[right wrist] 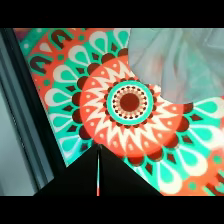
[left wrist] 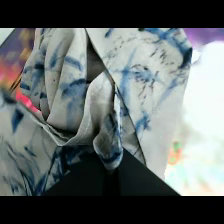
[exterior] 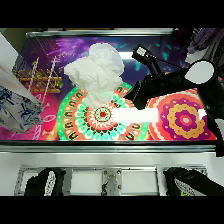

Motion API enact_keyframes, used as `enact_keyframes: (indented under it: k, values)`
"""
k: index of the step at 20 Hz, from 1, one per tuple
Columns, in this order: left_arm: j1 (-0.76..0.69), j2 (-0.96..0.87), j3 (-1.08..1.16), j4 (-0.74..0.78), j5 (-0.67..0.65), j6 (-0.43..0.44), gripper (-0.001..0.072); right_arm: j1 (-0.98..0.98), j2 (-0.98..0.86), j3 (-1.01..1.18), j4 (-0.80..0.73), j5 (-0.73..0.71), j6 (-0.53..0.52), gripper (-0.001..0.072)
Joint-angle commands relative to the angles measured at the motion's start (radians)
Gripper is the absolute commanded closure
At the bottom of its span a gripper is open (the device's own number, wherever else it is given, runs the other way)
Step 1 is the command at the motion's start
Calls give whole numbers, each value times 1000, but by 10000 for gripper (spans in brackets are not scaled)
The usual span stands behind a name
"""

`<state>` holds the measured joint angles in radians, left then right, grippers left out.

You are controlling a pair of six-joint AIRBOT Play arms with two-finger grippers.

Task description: Fold the clothes and pants, and hang the long-sleeved shirts on hangers.

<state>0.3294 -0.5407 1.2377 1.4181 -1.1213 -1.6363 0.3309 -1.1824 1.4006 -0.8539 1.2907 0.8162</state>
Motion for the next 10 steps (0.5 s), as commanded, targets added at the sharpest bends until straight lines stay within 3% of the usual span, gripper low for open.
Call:
enact_keyframes:
  k: [1,4,6,10]
  values:
    - [-216,174,2,-6,42,-44,694,1,0,0,110,1,0,697]
    - [-416,155,2,-5,46,-124,694,0,1,0,207,6,-2,698]
    - [-566,89,2,-8,56,-166,694,-20,9,2,150,-21,32,699]
    - [-870,-112,2,-3,82,-171,693,-131,62,2,-142,-87,323,698]
